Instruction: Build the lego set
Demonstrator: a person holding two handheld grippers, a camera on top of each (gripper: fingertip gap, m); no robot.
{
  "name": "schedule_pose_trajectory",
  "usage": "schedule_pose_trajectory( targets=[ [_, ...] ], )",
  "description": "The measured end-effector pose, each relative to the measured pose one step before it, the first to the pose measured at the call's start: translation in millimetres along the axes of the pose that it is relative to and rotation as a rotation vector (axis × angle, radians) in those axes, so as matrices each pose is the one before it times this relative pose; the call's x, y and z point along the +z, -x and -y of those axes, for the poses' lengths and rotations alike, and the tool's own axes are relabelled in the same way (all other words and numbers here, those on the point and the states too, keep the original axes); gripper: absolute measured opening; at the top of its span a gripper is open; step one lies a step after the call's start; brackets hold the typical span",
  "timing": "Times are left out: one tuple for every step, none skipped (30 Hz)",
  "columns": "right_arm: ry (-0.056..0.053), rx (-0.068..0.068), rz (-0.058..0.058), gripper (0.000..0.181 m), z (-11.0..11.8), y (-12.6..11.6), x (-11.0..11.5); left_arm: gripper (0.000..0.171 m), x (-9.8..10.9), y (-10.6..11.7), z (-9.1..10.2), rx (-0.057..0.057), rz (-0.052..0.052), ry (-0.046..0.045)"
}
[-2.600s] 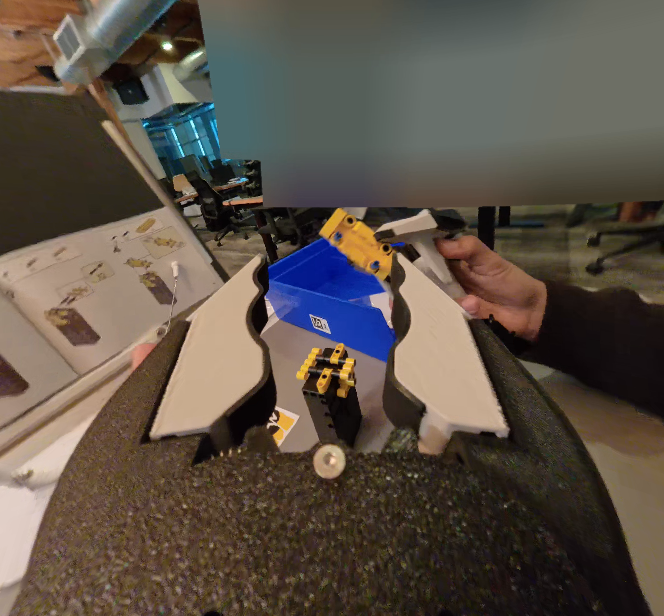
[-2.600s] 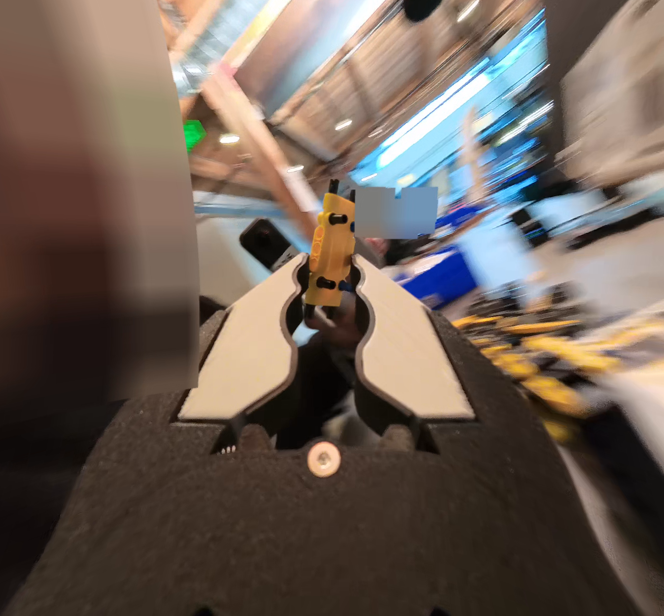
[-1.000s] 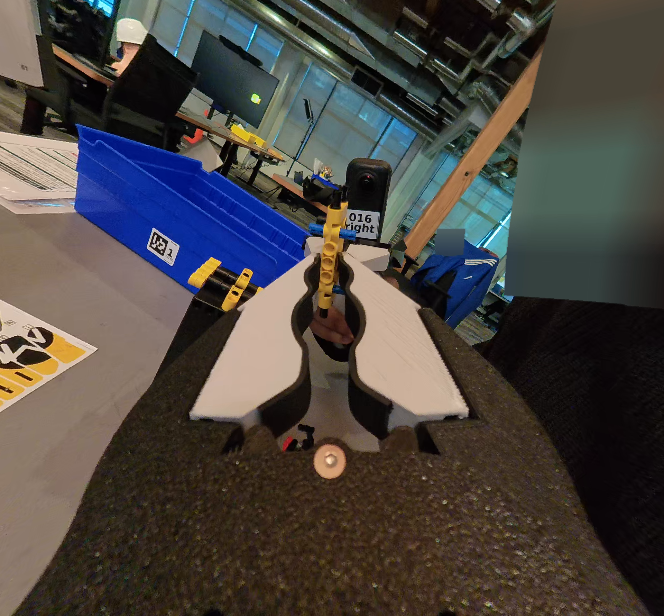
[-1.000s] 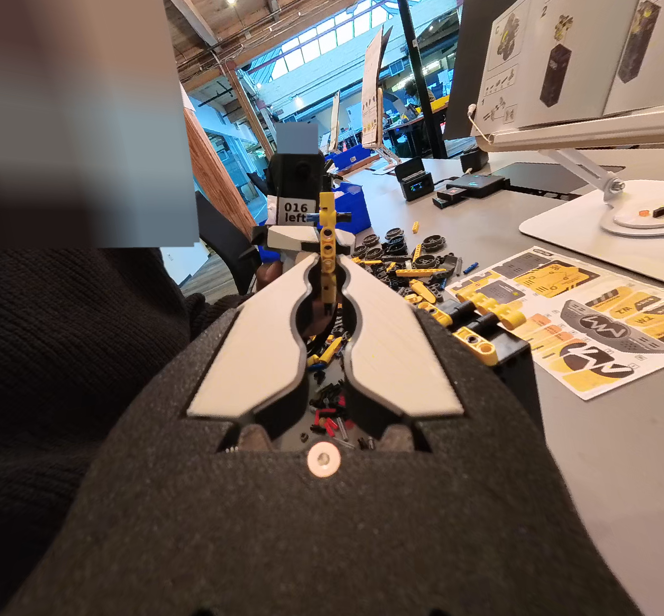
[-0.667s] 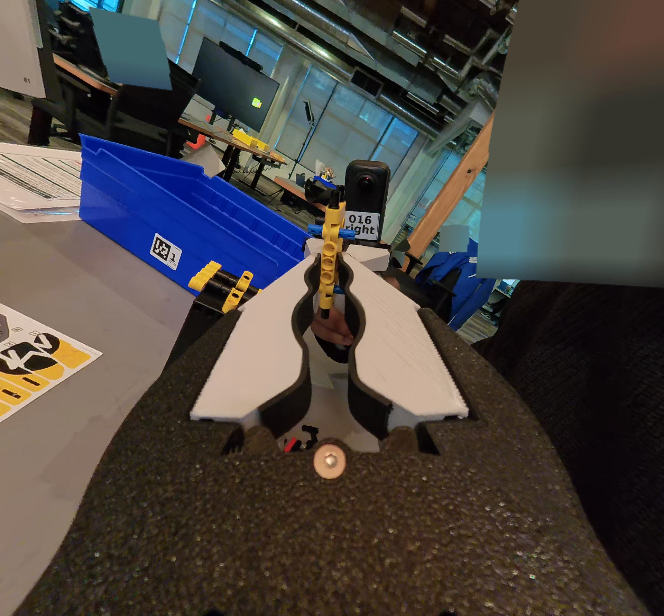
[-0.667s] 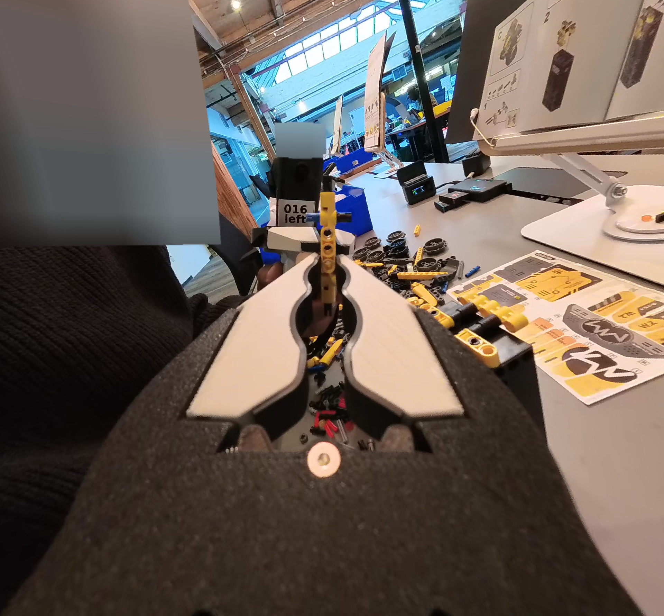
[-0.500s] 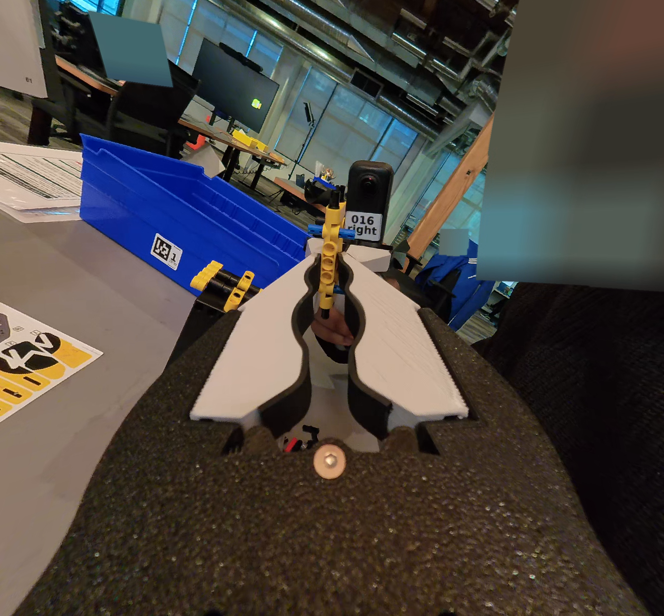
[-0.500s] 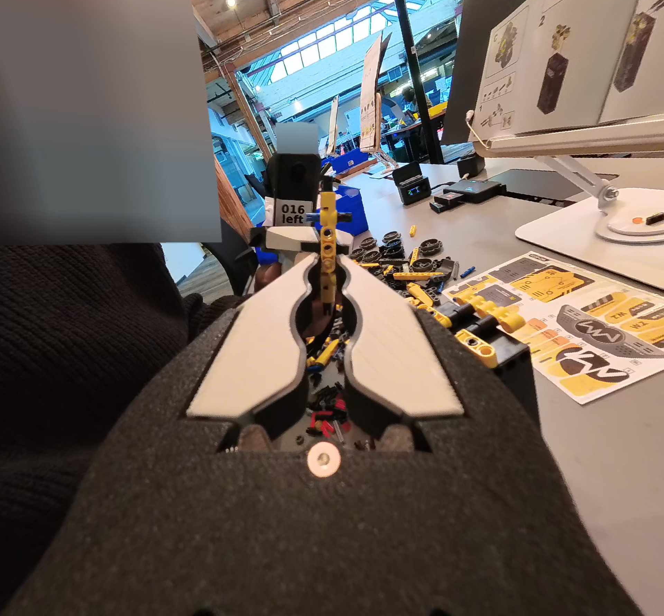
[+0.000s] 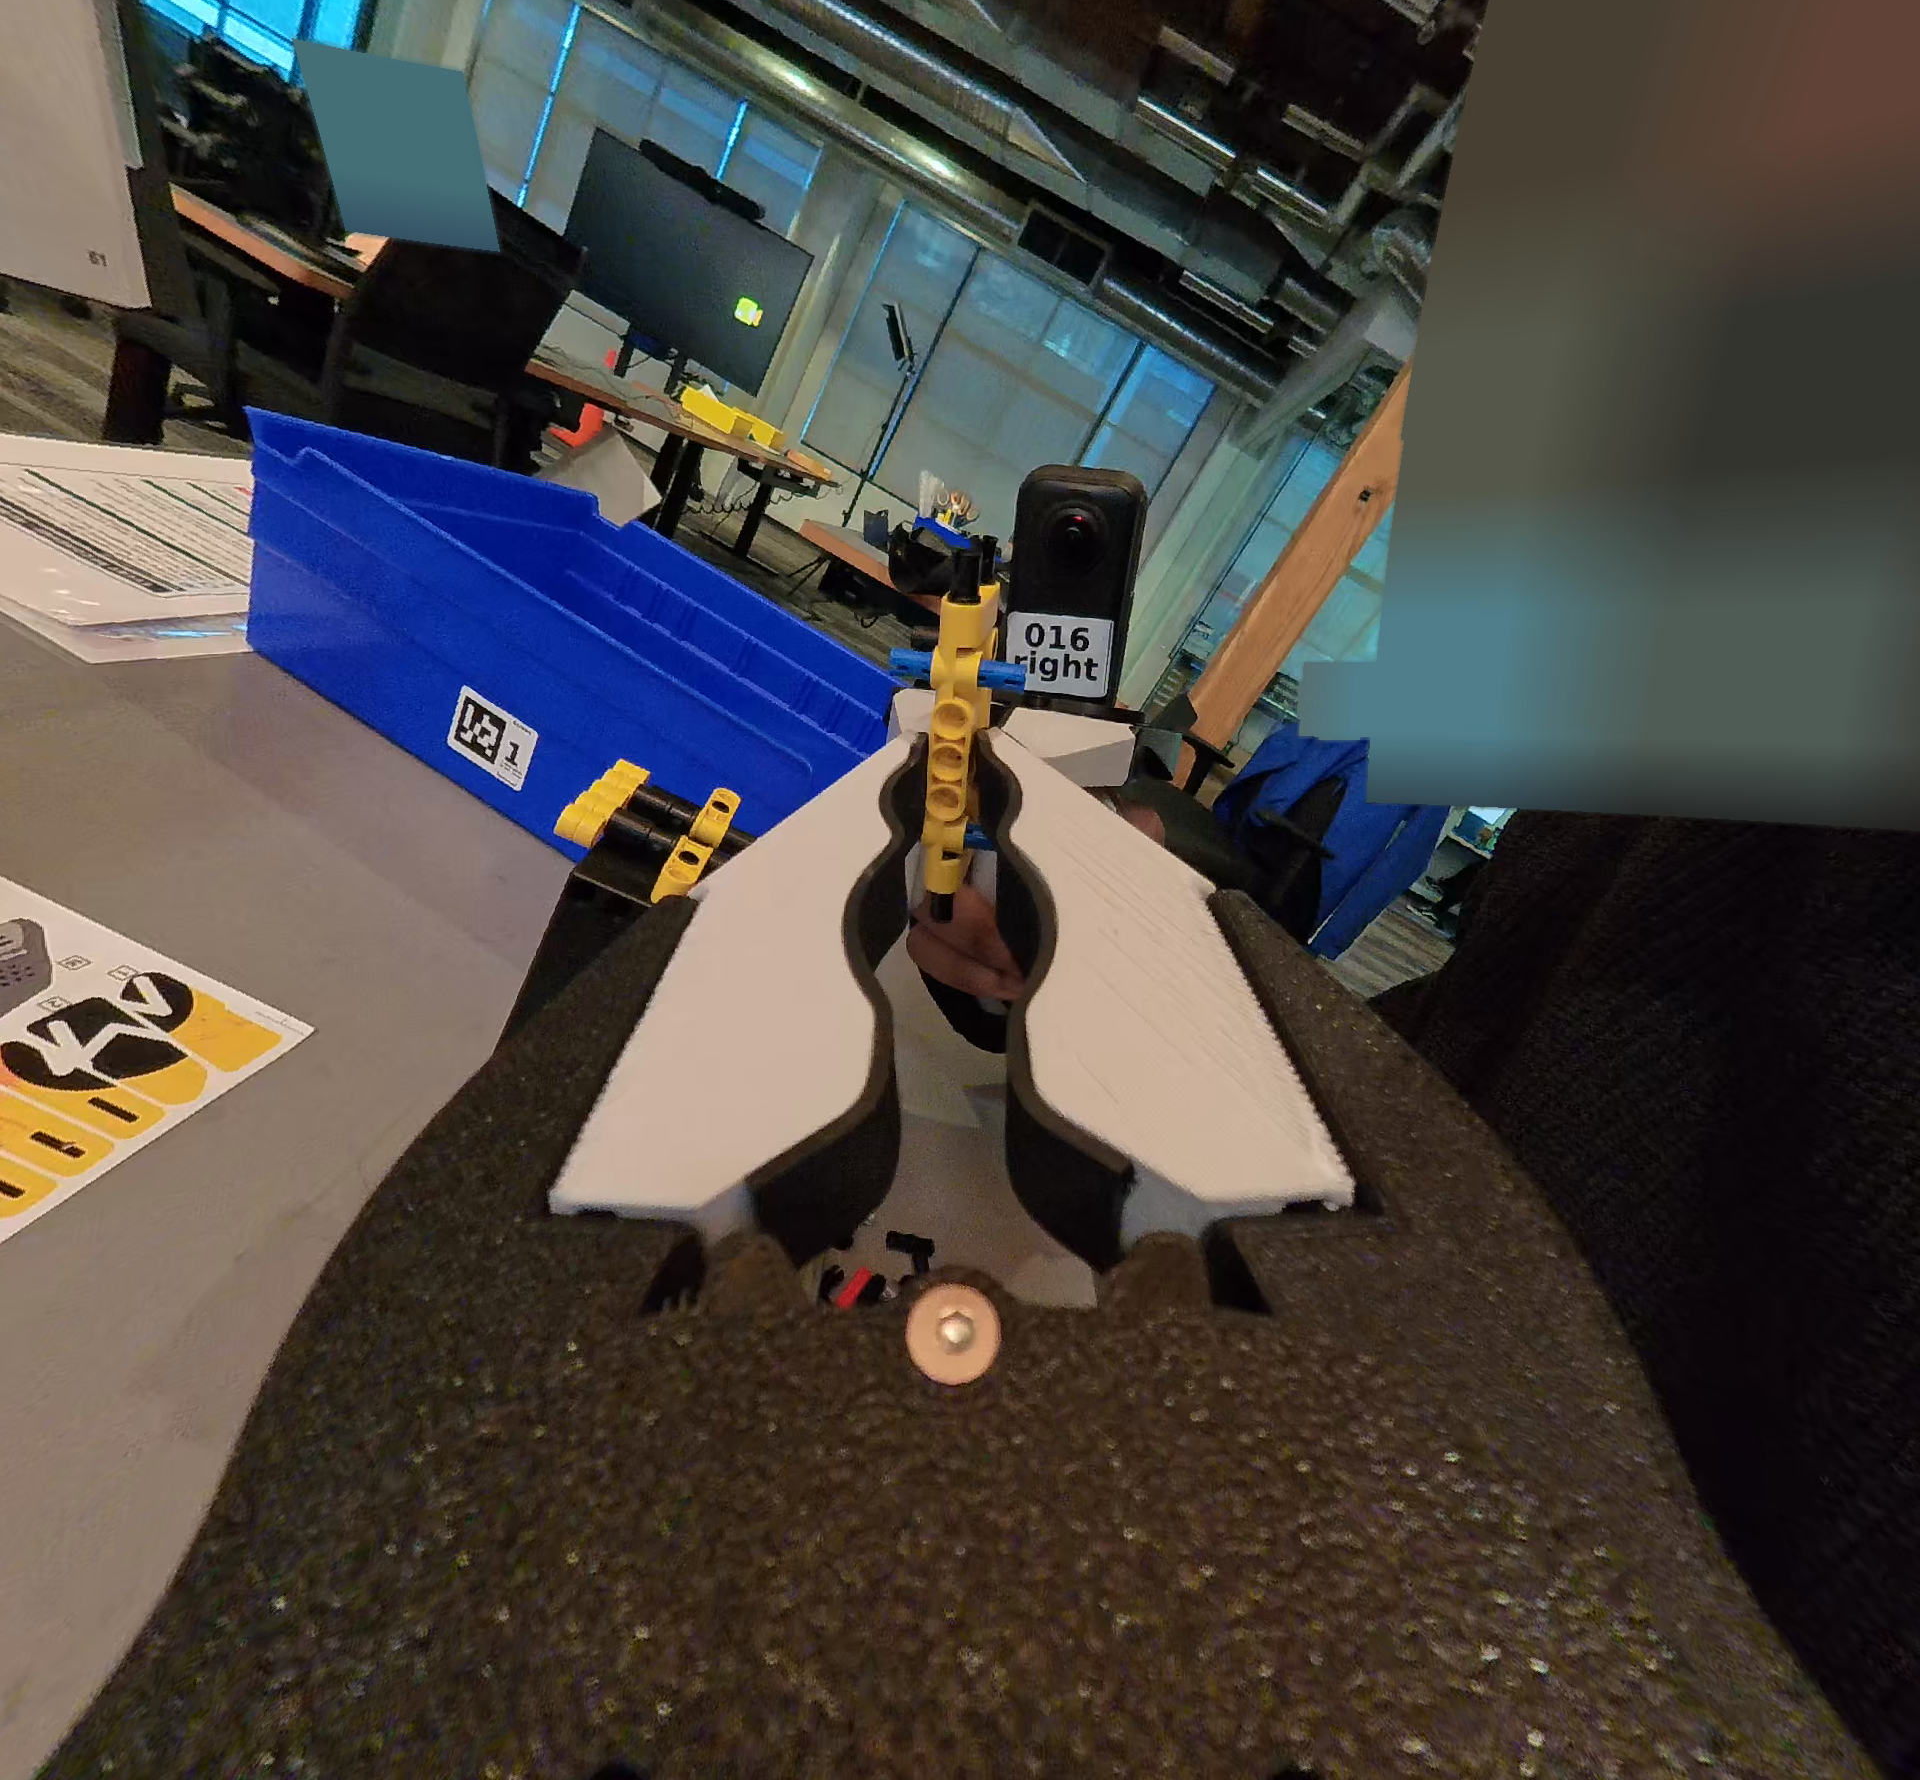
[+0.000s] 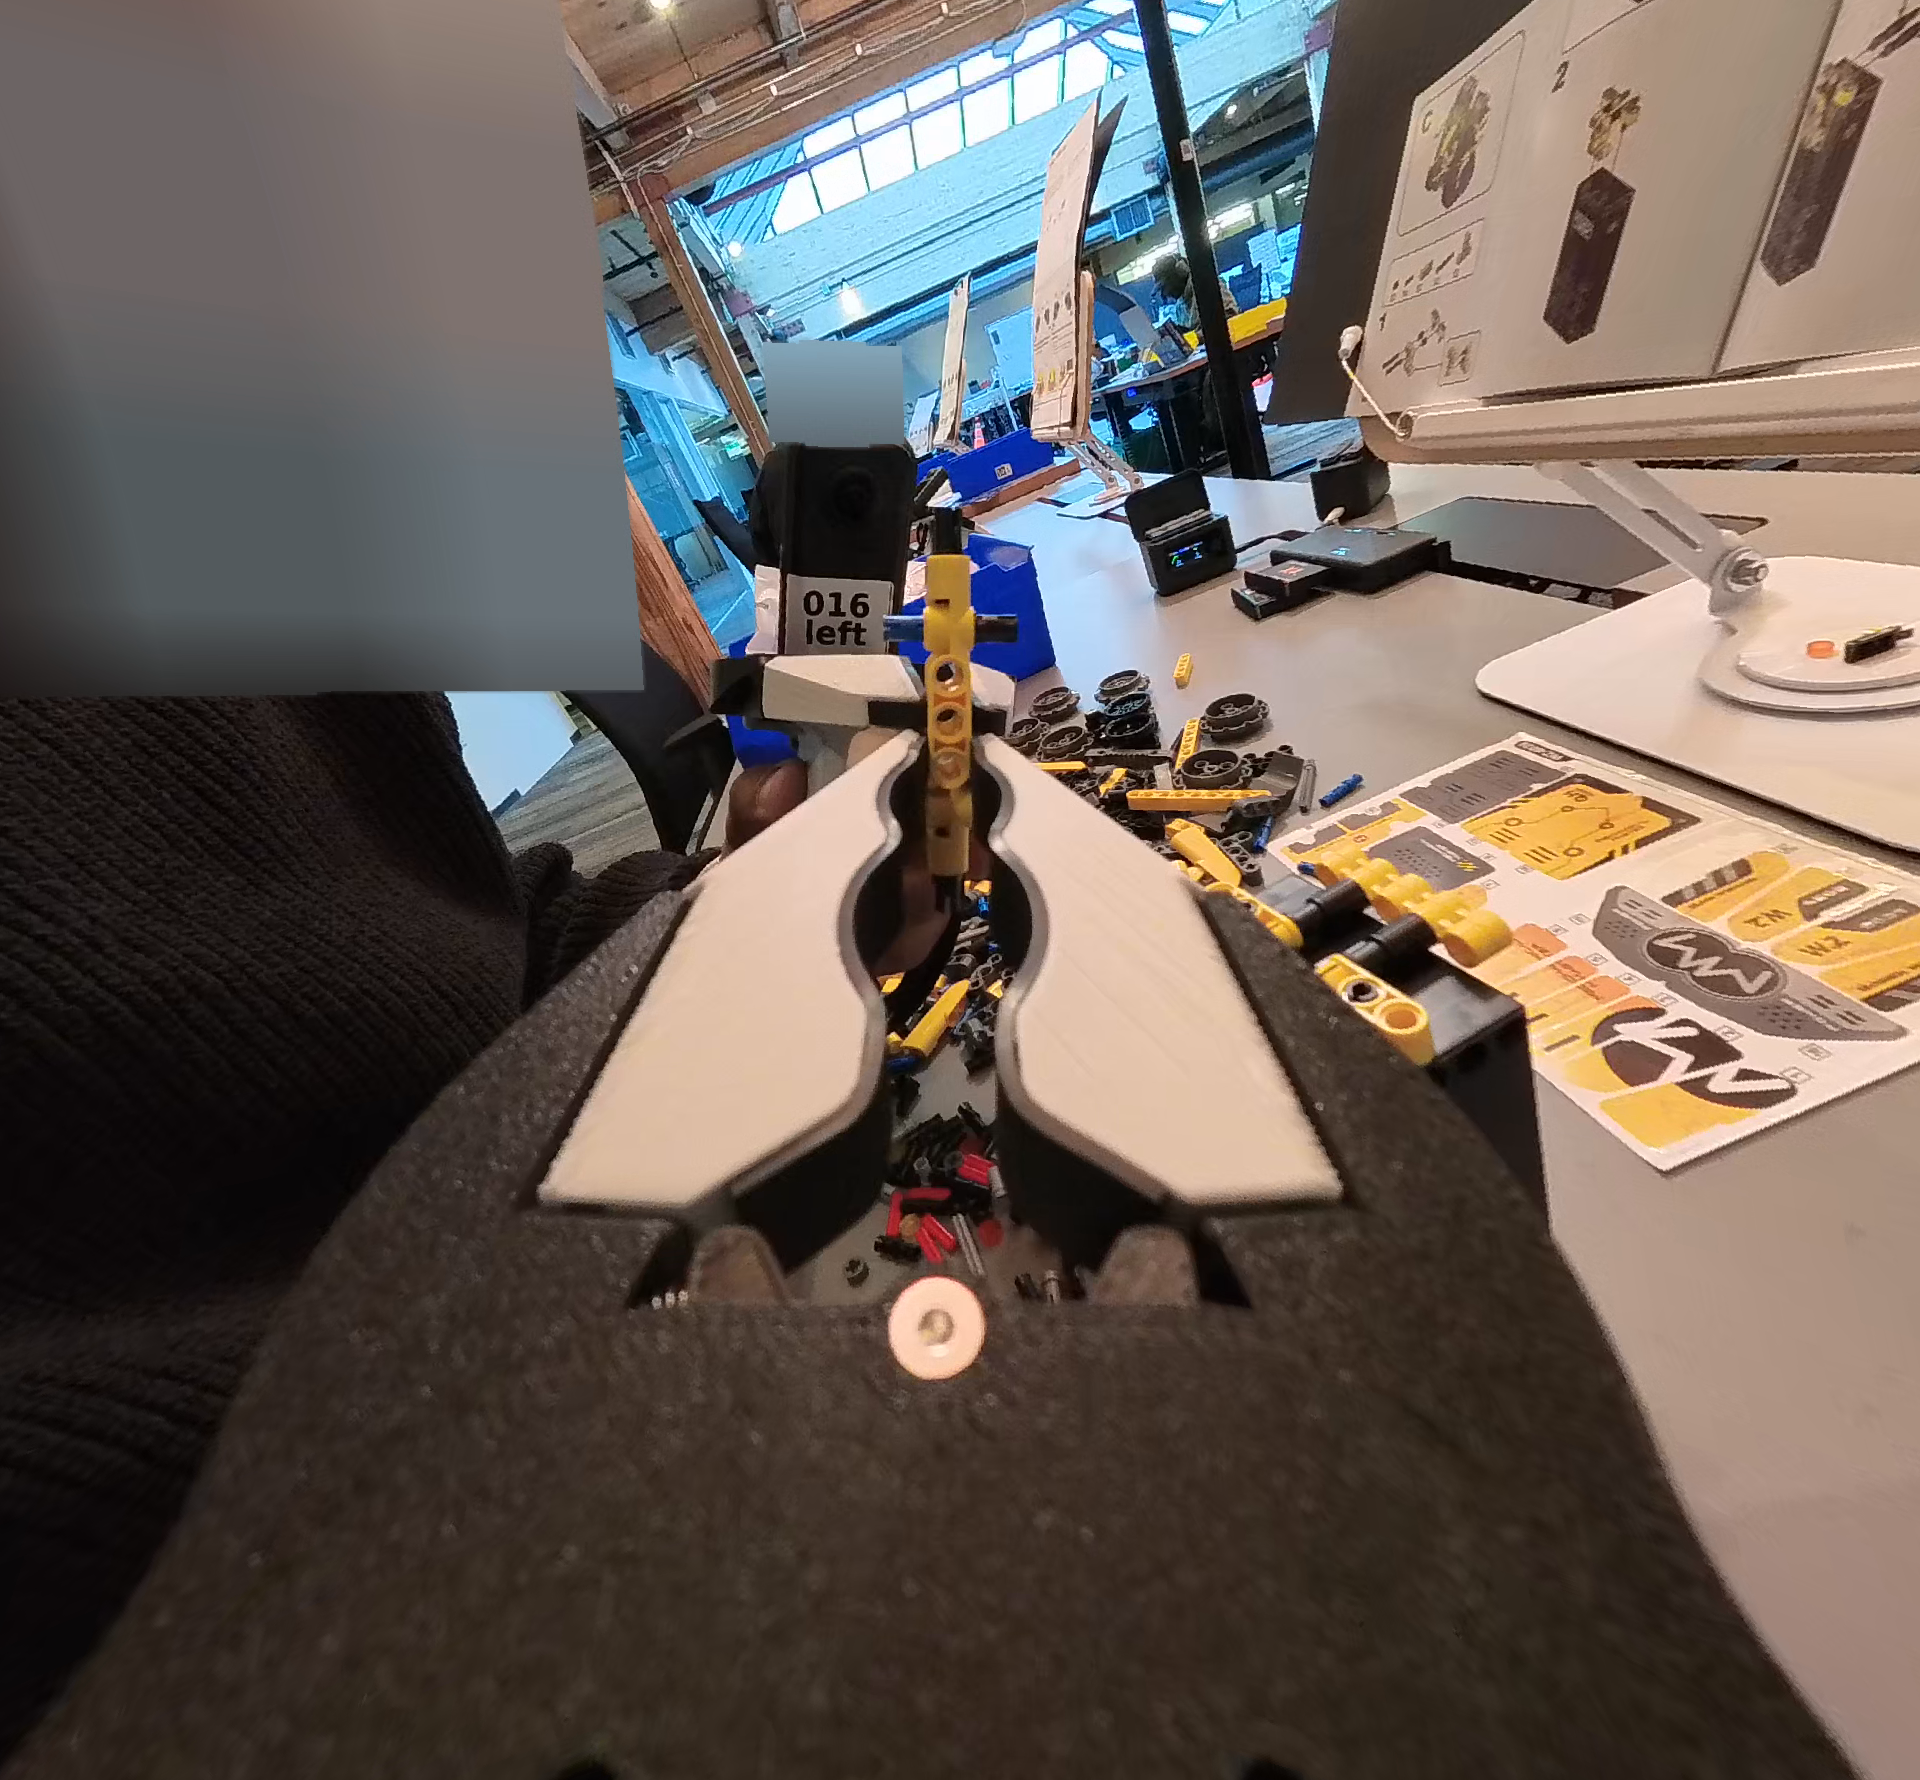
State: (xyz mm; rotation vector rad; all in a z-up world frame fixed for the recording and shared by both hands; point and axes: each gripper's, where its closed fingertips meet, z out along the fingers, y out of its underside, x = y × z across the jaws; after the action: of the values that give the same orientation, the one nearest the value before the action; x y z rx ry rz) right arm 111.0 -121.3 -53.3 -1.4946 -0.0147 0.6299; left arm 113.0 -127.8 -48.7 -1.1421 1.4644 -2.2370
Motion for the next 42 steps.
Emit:
schedule_pose_trajectory(
  targets=[
    [-0.0002,-0.0004,0.0004,0.007,0.09,0.15,0.07,0.009,-0.04,-0.23,0.05,0.0002,-0.0012,-0.00049],
    [-0.0001,-0.0002,0.0003,0.007,-0.03,0.11,0.04,0.009,-0.07,-0.04,-0.06,0.0009,-0.0006,-0.00035],
    [0.0001,-0.0001,-0.0002,0.007,-0.04,0.01,0.12,0.009,-0.05,0.12,0.03,0.0004,-0.0001,-0.0005],
    [-0.0001,0.0002,-0.0001,0.007,-0.07,-0.08,0.09,0.009,0.02,0.03,0.06,-0.0007,-0.0007,-0.00053],
    [-0.0005,0.0005,0.0004,0.007,-0.02,0.04,0.02,0.009,-0.05,-0.02,0.04,-0.0004,-0.0007,-0.00059],
    [-0.0005,0.0005,0.0004,0.007,0.03,0.14,0.16,0.009,-0.02,-0.11,0.12,0.0006,-0.0002,-0.00039],
    [-0.0002,-0.0003,0.0,0.007,0.03,-0.02,0.01,0.009,0.09,-0.04,-0.01,0.0015,0.0006,-0.00015],
    [0.0001,-0.0009,-0.0005,0.007,0.0,0.12,-0.01,0.009,0.05,0.04,0.12,0.003,0.0016,0.00004],
    [0.0004,-0.001,-0.0004,0.007,-0.09,-0.04,0.01,0.009,0.04,0.03,-0.01,0.0049,0.0023,0.00002],
    [0.0004,-0.0009,-0.0002,0.007,0.04,-0.05,-0.01,0.009,-0.03,-0.01,-0.04,0.0067,0.0028,0.00025],
    [0.0005,-0.0006,0.0,0.007,-0.11,0.04,0.0,0.009,0.0,-0.08,0.07,0.0067,0.0027,0.0001],
    [0.0005,-0.0005,0.0,0.007,-0.1,0.01,0.1,0.009,-0.05,0.09,-0.05,0.0049,0.002,0.00005],
    [0.0001,-0.0005,-0.0002,0.007,-0.1,-0.09,-0.02,0.009,0.02,0.12,0.03,0.0022,0.001,-0.00007],
    [0.0001,-0.0002,-0.0002,0.007,-0.14,-0.04,0.11,0.009,0.0,0.07,0.0,-0.001,-0.0002,-0.00018],
    [0.0004,0.0002,-0.0002,0.007,-0.1,-0.17,0.02,0.008,0.02,0.21,-0.11,-0.0035,-0.0012,-0.00017],
    [0.0002,0.0006,-0.0001,0.007,-0.17,-0.17,0.02,0.008,0.03,0.21,-0.03,-0.0045,-0.0016,-0.00027],
    [-0.0001,0.0007,0.0,0.007,-0.03,-0.12,0.05,0.008,0.0,0.16,0.07,-0.0037,-0.0015,-0.0005],
    [-0.0002,0.0006,0.0001,0.007,-0.11,-0.1,-0.04,0.008,0.01,0.08,0.04,-0.0017,-0.001,-0.00061],
    [-0.0002,0.0002,0.0002,0.007,0.04,0.0,0.11,0.008,0.04,0.01,0.13,-0.0004,-0.0006,-0.00044],
    [-0.0002,-0.0003,0.0,0.007,-0.01,0.06,0.05,0.008,0.04,-0.01,0.12,0.0003,0.0001,-0.00025],
    [-0.0002,-0.0006,-0.0002,0.007,-0.01,0.05,-0.04,0.009,0.02,0.04,0.09,0.0005,0.0003,-0.00003],
    [-0.0001,-0.0007,-0.0001,0.007,0.11,-0.02,0.02,0.009,0.03,-0.07,0.11,0.0008,0.0006,0.0],
    [0.0003,-0.0002,0.0,0.007,-0.04,-0.01,-0.02,0.009,0.09,0.09,0.09,0.0014,0.001,0.00024],
    [0.0003,0.0003,0.0002,0.007,-0.1,-0.08,-0.07,0.009,0.07,0.07,0.01,0.0011,0.0007,0.00019],
    [-0.0003,0.0003,0.0004,0.007,0.04,0.08,0.02,0.009,0.04,-0.04,0.12,0.0,0.0001,-0.00022],
    [-0.0008,0.0004,0.0007,0.007,0.06,0.01,0.01,0.009,-0.02,-0.04,0.18,0.0,-0.0004,-0.00032],
    [-0.0007,0.0007,0.0008,0.007,0.01,0.08,0.13,0.009,0.04,0.02,0.17,0.0013,0.0002,0.00005],
    [-0.0004,0.0006,0.0004,0.007,0.0,-0.02,-0.02,0.009,0.02,0.04,0.09,0.0016,0.001,0.00015],
    [-0.0003,0.0008,0.0004,0.007,-0.1,-0.09,0.05,0.008,0.08,0.09,0.03,0.0007,0.001,0.00004],
    [-0.0003,0.0018,0.0005,0.007,0.02,-0.04,0.02,0.009,-0.05,0.11,0.07,0.001,0.0011,-0.00003],
    [-0.0001,0.002,0.0002,0.007,-0.05,-0.2,-0.04,0.008,0.03,0.19,0.11,0.001,0.0012,-0.00014],
    [0.0,0.0004,-0.0004,0.007,0.0,-0.07,0.09,0.008,0.04,0.06,0.17,0.0006,0.0008,0.00001],
    [0.0002,-0.0009,-0.001,0.007,-0.06,-0.12,0.03,0.008,0.01,0.12,0.07,0.0008,0.0008,0.00009],
    [0.0004,-0.0012,-0.0009,0.008,-0.03,-0.04,0.15,0.008,0.03,0.05,0.11,0.0008,0.0003,-0.0002],
    [0.0001,-0.0013,-0.0001,0.008,0.13,0.09,-0.04,0.008,0.04,-0.15,0.03,-0.0008,-0.001,-0.00085],
    [-0.0006,-0.0011,0.0009,0.008,0.17,0.16,-0.13,0.008,0.09,-0.47,0.3,-0.0041,-0.0043,-0.00139],
    [-0.0011,-0.0007,0.001,0.008,0.36,0.17,-0.13,0.008,0.12,-0.32,0.21,-0.0055,-0.0046,-0.00134],
    [-0.0017,-0.0007,0.0002,0.008,0.26,0.01,-0.19,0.008,-0.05,-0.3,0.23,-0.0026,-0.0032,-0.00176],
    [-0.0027,-0.0003,0.0007,0.008,0.47,-0.02,-0.29,0.008,-0.13,-0.68,0.61,0.0022,-0.0021,-0.00333],
    [-0.0037,0.0014,0.0026,0.008,0.59,0.25,-0.49,0.007,-0.42,-0.85,1.48,0.0068,0.0011,-0.00641],
    [-0.0065,0.0035,0.0058,0.008,1.09,0.68,-0.61,0.007,-0.76,-1.13,2.54,0.013,0.0039,-0.01036],
    [-0.011,0.0063,0.0077,0.008,2.06,1.03,-0.79,0.007,-1.34,-1.22,3.07,0.0217,0.0074,-0.00969]
  ],
)
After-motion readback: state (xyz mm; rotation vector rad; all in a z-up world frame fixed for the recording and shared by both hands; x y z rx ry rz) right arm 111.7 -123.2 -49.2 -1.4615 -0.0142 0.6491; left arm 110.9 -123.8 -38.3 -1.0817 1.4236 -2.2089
